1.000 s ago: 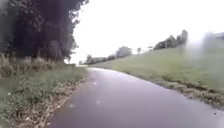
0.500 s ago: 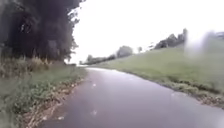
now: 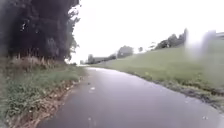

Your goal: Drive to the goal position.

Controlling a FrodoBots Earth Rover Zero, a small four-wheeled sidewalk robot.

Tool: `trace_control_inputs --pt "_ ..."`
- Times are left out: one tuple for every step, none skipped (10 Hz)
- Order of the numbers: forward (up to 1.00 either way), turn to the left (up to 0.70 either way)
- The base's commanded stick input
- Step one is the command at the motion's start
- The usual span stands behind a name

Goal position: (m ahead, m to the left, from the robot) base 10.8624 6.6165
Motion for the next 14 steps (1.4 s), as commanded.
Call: trace_control_inputs --pt "0.70 0.00" --pt "0.70 0.00" --pt "0.70 0.00" --pt "0.70 0.00" --pt "0.70 0.00" --pt "0.70 0.00" --pt "0.70 0.00" --pt "0.70 0.00" --pt "0.70 0.00" --pt "0.70 0.00" --pt "0.70 0.00" --pt "0.70 0.00" --pt "0.70 0.00" --pt "0.70 0.00"
